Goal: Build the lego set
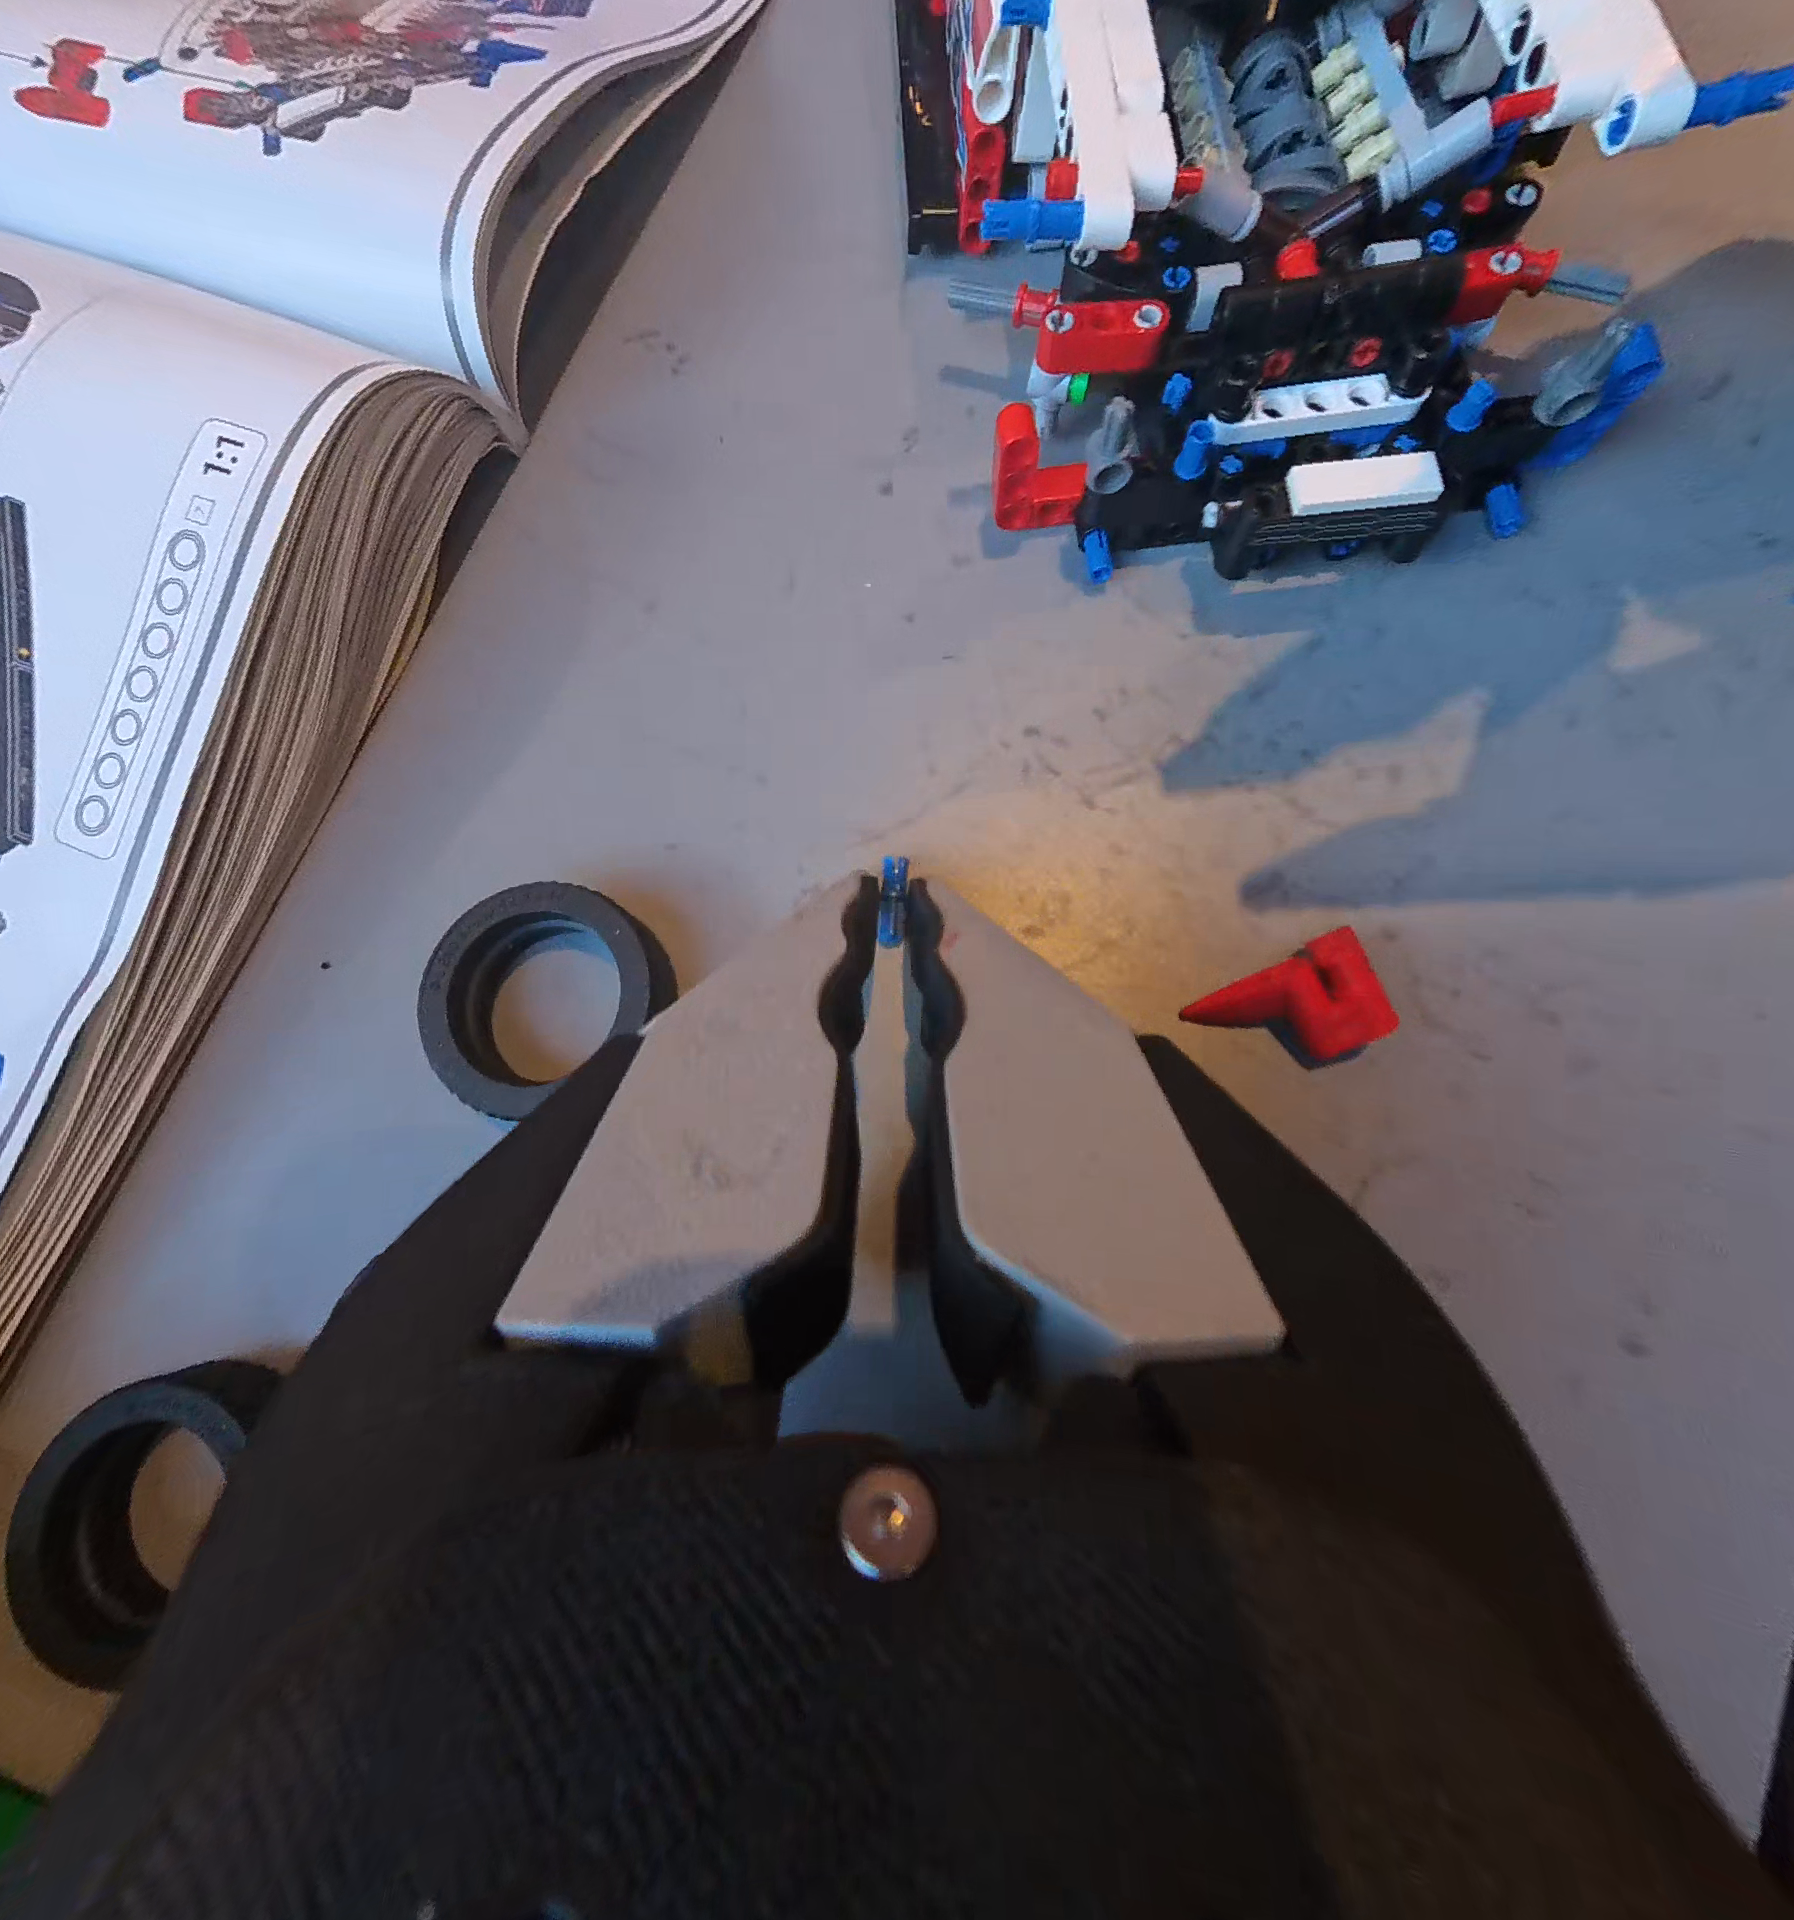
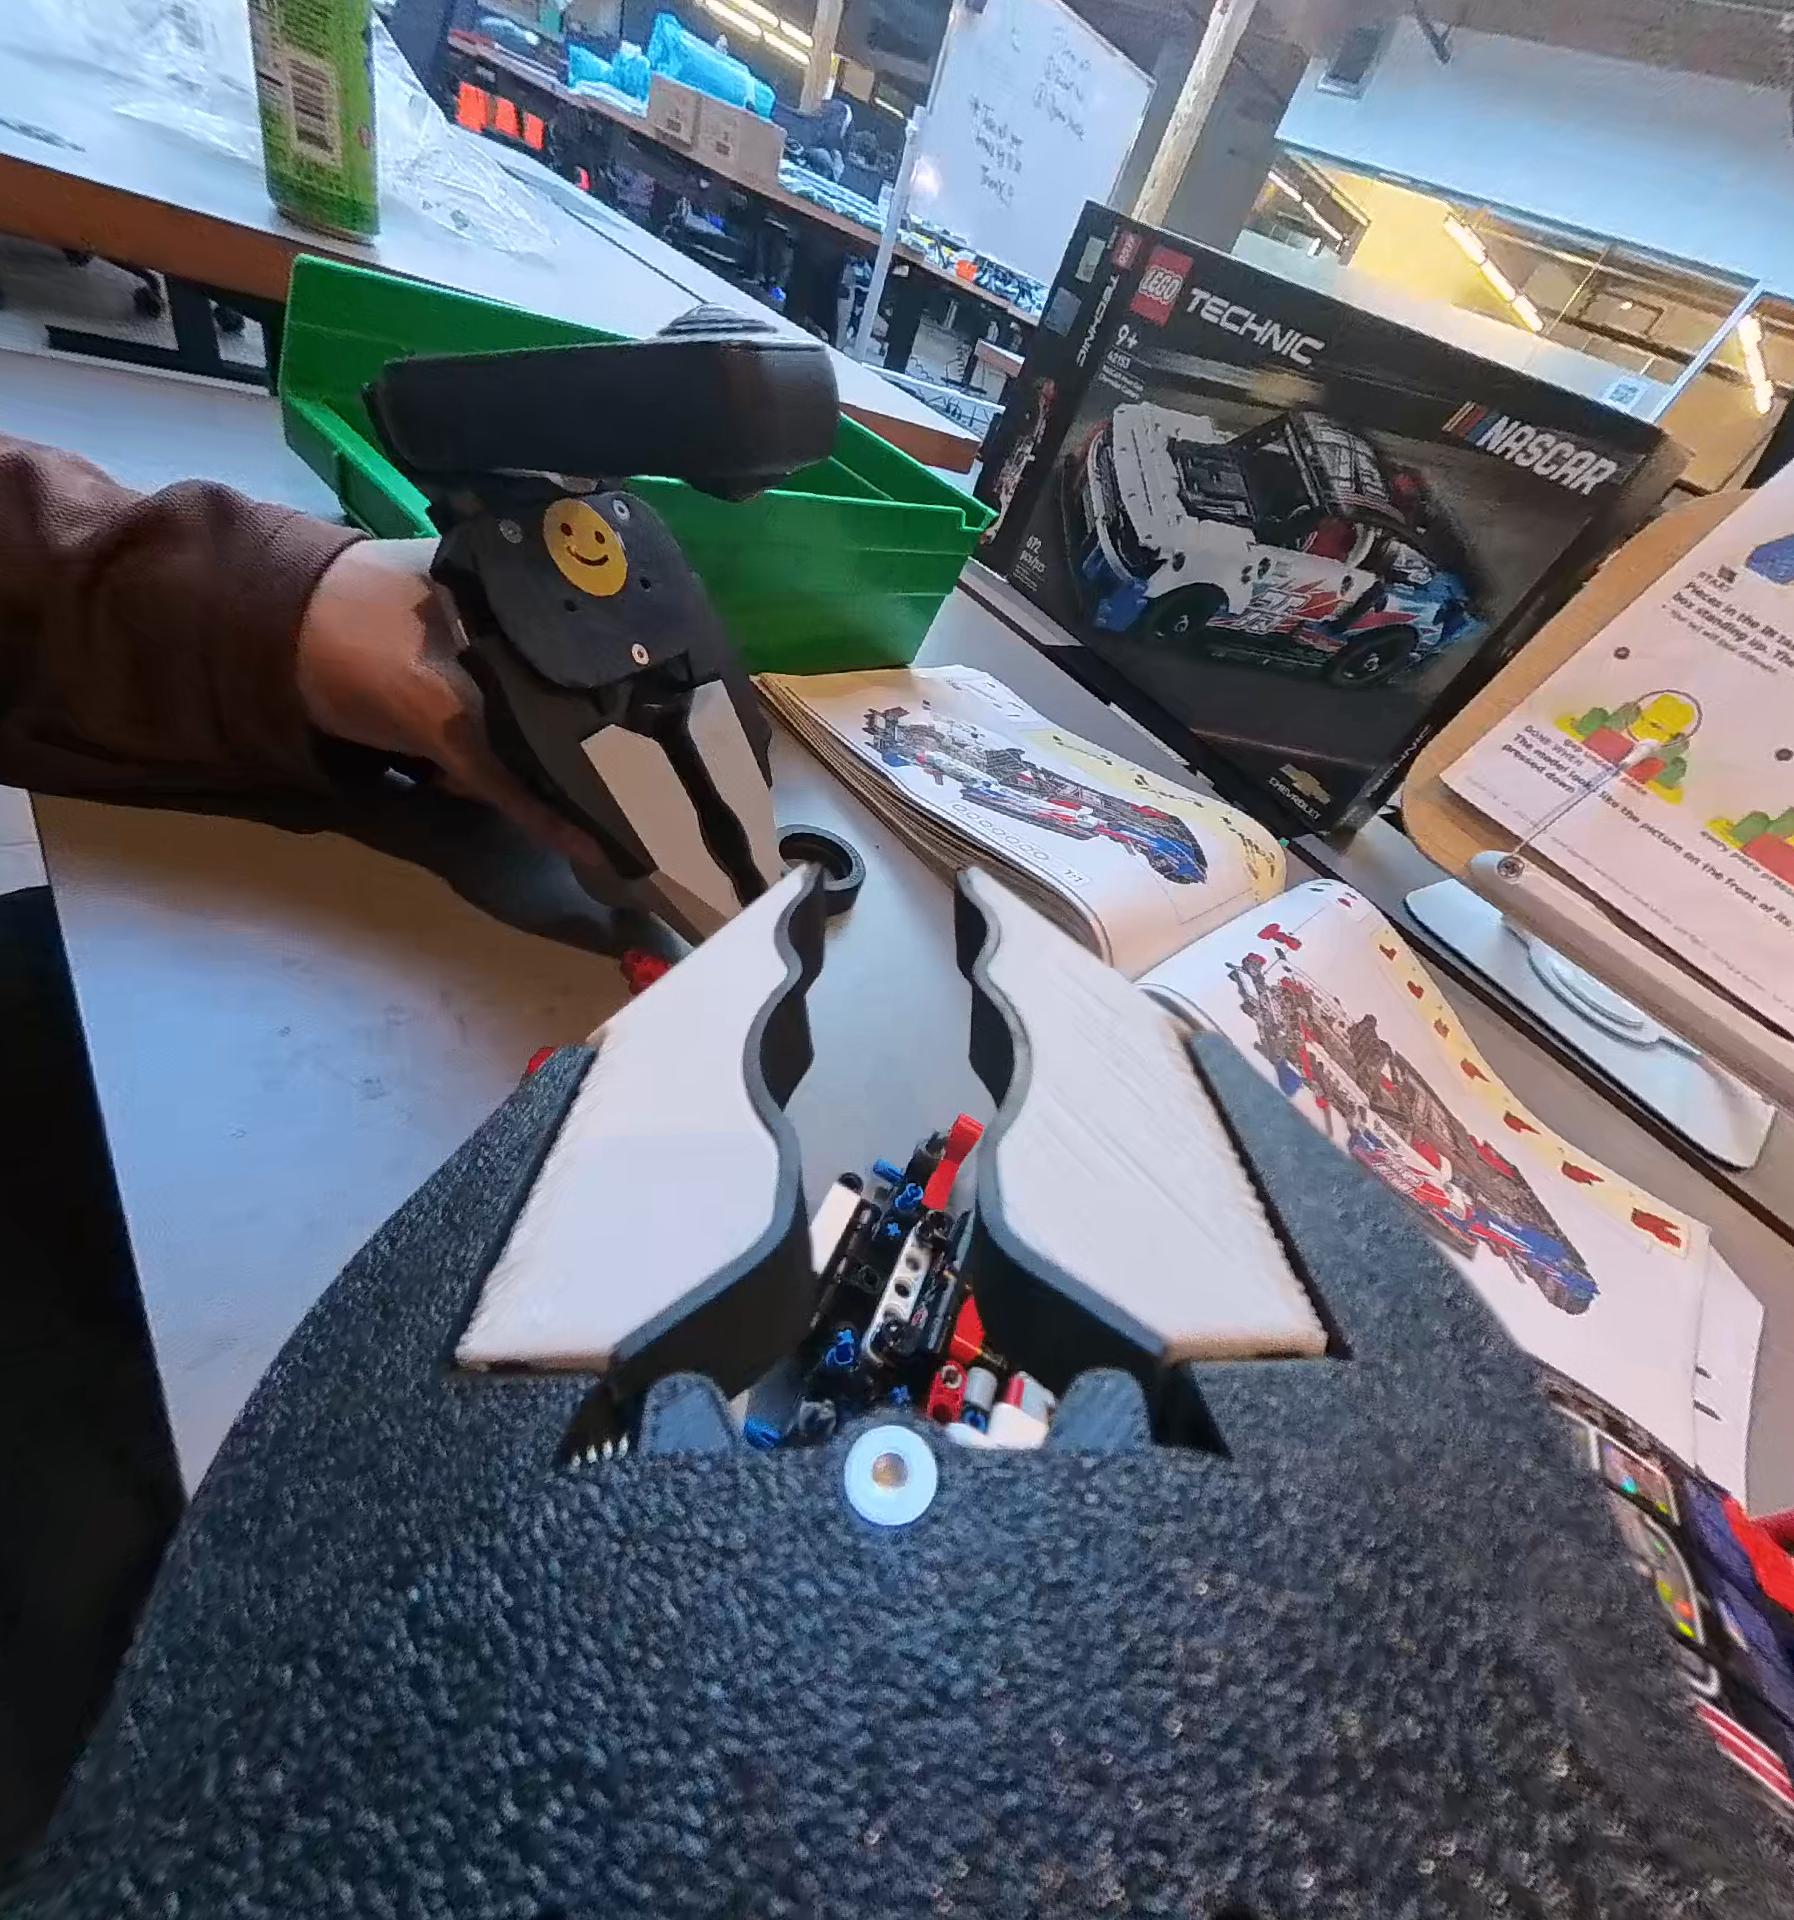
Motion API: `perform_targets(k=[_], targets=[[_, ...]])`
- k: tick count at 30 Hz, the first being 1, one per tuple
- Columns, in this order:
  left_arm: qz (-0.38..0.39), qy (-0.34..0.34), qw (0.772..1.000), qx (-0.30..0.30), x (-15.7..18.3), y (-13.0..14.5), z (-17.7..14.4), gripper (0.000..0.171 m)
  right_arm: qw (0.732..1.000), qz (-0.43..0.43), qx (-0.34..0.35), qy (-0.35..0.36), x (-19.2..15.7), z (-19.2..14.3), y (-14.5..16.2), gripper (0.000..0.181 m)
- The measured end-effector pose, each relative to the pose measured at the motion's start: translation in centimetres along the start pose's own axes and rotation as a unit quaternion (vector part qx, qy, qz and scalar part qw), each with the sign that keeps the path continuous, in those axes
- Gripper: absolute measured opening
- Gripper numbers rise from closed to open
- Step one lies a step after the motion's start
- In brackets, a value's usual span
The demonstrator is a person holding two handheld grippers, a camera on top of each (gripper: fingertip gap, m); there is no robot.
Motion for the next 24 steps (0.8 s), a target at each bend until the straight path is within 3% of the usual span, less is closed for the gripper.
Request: perform_targets(k=[3,5,8,11,15,24], targets=[[0.033,-0.019,0.999,0.018,0.8,-0.5,-0.8,0.002,1.0,0.012,-0.024,-0.002,0.0,0.4,0.4,0.023],[0.095,-0.053,0.99,0.085,2.2,-1.8,-2.5,0.002,0.996,0.041,-0.062,-0.043,-0.3,0.7,1.0,0.001],[0.238,-0.142,0.946,0.17,5.4,-3.8,-5.6,0.002,0.983,0.134,-0.085,-0.089,-0.6,1.1,1.4,0.003],[0.335,-0.204,0.903,0.174,7.8,-4.7,-7.0,0.003,0.968,0.203,-0.051,-0.141,-0.8,0.7,0.4,0.004],[0.363,-0.218,0.889,0.172,8.9,-5.0,-7.5,0.002,0.946,0.245,-0.036,-0.211,-1.2,0.4,-0.2,0.015],[0.391,-0.221,0.877,0.169,10.0,-4.8,-7.4,0.002,0.936,0.255,-0.054,-0.238,-1.9,0.6,0.2,0.008]])
Point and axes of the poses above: each gripper's, where its closed fingertips meet, z out along the fingers, y out of its underside, x = y × z across the jaws, the point moved 9 cm from there along -z, back along the fingers, and after that the axes turned 11 degrees about z, right-handed, at the moved point
